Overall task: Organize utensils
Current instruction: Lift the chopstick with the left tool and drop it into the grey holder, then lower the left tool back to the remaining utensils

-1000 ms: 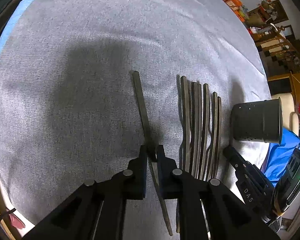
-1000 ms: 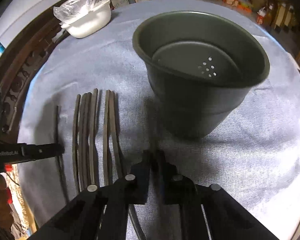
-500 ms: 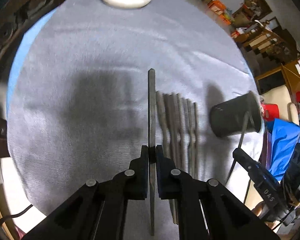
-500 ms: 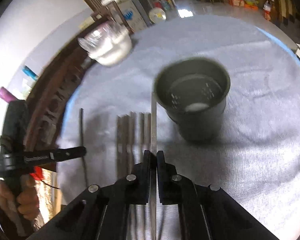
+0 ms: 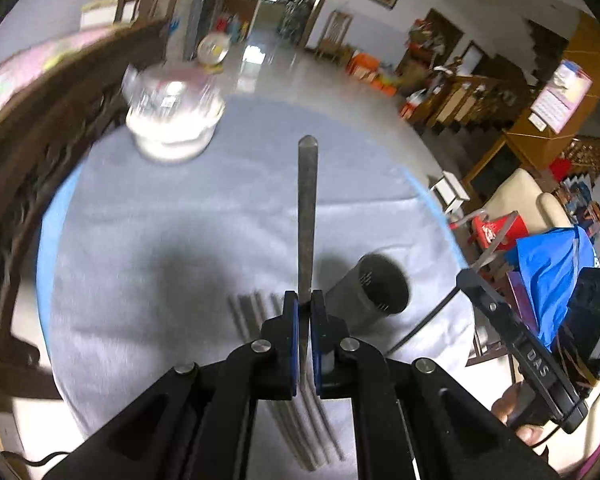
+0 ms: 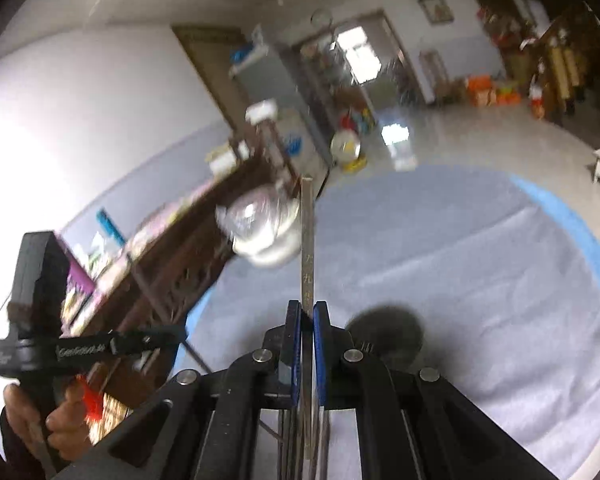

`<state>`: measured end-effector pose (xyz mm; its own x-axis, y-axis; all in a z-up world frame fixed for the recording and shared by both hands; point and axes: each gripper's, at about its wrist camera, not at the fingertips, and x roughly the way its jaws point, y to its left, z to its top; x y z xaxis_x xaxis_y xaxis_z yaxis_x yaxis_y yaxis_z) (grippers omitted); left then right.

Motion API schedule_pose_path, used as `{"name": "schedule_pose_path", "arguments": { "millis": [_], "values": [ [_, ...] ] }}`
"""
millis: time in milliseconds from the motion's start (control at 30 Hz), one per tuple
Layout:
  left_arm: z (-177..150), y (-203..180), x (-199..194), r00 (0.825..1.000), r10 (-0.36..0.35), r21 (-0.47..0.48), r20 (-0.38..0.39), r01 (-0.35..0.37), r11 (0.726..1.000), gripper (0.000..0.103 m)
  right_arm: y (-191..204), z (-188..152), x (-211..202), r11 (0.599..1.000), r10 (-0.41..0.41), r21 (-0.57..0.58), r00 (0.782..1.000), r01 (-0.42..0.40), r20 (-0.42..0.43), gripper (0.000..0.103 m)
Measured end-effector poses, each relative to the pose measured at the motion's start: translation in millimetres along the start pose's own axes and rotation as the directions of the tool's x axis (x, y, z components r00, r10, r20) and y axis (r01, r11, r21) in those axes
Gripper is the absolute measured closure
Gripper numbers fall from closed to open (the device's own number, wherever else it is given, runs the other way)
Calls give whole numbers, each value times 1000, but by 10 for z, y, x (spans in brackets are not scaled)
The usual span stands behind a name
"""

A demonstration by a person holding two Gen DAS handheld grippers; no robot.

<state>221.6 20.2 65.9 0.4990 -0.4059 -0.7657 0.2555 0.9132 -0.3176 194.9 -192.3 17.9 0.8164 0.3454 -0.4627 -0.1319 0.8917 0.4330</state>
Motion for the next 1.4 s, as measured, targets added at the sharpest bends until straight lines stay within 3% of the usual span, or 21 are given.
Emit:
{"name": "schedule_pose_path", "arguments": {
  "millis": [67, 200, 333, 467, 667, 900, 1067, 1233, 1333, 1400],
  "values": [
    [100, -120, -78, 1000, -4, 22, 29, 3, 1000, 97, -10, 118, -59, 1000, -29, -2, 998, 29, 63, 96],
    [288, -371, -148, 992, -5, 74, 123, -4, 997, 97, -64, 340, -214, 992, -121, -12, 972, 126, 201, 96],
    [382, -607, -158, 977, -23, 115, 213, -2, 993, 97, -52, 402, -160, 982, -170, -33, 953, 184, 250, 96],
    [426, -785, -59, 968, -50, 143, 247, 14, 990, 97, -84, 382, -47, 975, -202, -29, 940, 218, 276, 96],
    [394, -863, 300, 979, -33, 141, 203, 4, 990, 97, -224, 396, -13, 983, -185, 48, 942, 178, 279, 96],
    [279, -768, 708, 994, 18, 118, 106, -30, 993, 97, -219, 460, -73, 981, -193, 54, 926, 186, 323, 96],
    [173, -693, 782, 998, 24, 113, 52, -30, 993, 97, -255, 348, 79, 974, -227, 46, 930, 224, 290, 96],
    [95, -623, 693, 999, 10, 115, 44, -15, 993, 95, -271, 239, 206, 973, -230, 15, 952, 232, 204, 95],
    [48, -562, 610, 999, 0, 118, 45, -5, 993, 81, -294, 184, 239, 976, -217, 12, 967, 217, 134, 94],
    [4, -515, 529, 998, -5, 117, 63, -2, 993, 67, -358, 141, 206, 981, -191, 39, 977, 188, 94, 93]
  ]
}}
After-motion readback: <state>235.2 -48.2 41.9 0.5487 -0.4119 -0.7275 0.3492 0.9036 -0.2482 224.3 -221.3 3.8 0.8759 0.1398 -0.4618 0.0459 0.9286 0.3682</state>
